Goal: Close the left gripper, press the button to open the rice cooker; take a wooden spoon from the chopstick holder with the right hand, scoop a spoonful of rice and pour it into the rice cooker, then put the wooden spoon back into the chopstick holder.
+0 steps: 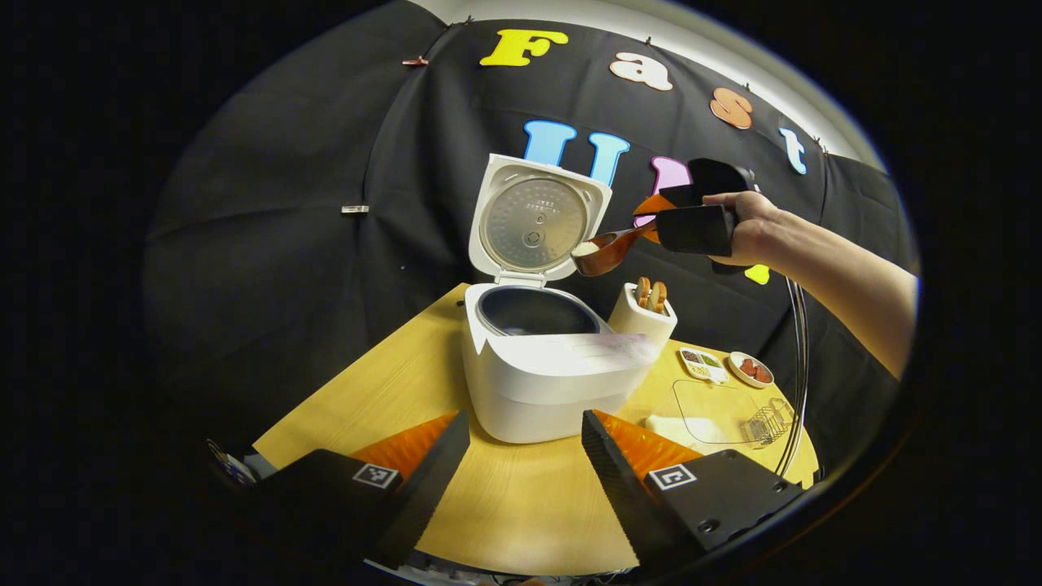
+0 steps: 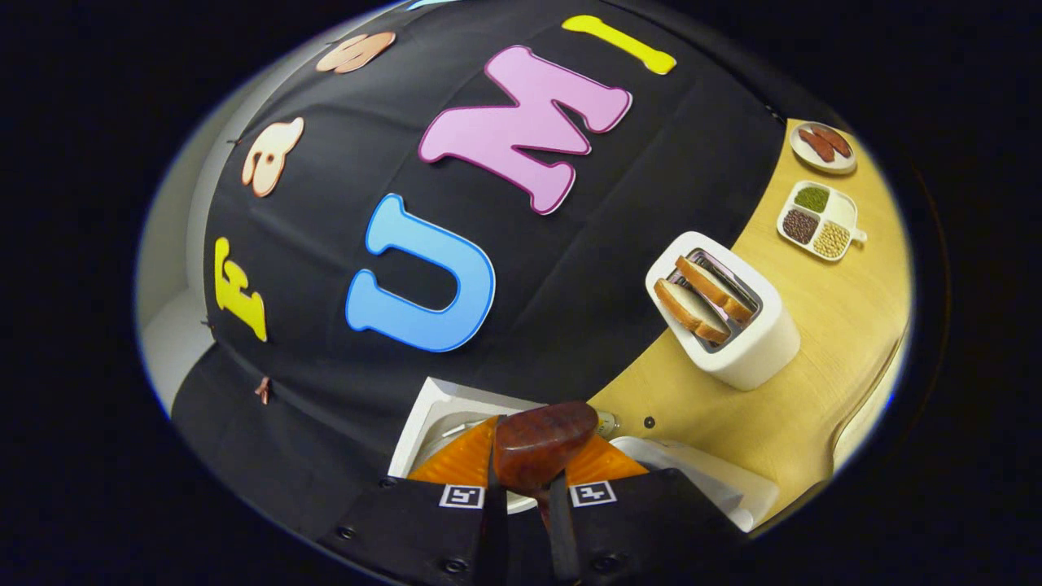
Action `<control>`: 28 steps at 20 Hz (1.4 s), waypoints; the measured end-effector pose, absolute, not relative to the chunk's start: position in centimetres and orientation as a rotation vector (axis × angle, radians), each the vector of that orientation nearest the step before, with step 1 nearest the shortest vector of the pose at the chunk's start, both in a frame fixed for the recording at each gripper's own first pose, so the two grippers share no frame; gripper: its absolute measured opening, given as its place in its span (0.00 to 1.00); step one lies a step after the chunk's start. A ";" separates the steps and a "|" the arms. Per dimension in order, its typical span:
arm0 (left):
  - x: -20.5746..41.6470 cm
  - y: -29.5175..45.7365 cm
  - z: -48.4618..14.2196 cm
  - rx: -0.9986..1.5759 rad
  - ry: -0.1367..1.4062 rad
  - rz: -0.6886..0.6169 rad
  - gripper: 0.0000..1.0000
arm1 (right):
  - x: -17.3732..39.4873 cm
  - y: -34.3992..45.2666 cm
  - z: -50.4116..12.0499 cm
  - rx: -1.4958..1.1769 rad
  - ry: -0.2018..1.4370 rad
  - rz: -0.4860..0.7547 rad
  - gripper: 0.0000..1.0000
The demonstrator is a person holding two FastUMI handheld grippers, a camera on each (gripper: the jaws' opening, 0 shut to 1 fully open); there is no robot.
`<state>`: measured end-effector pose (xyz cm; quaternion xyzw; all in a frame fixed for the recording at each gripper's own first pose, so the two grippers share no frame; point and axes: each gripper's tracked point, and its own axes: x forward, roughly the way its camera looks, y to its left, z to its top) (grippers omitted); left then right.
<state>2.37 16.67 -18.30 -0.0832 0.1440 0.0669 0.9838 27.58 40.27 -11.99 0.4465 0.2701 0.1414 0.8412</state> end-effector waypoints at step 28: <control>-0.2 17.8 -20.8 -0.145 0.369 0.159 0.96 | 21.0 49.1 -17.1 0.096 0.403 0.730 0.23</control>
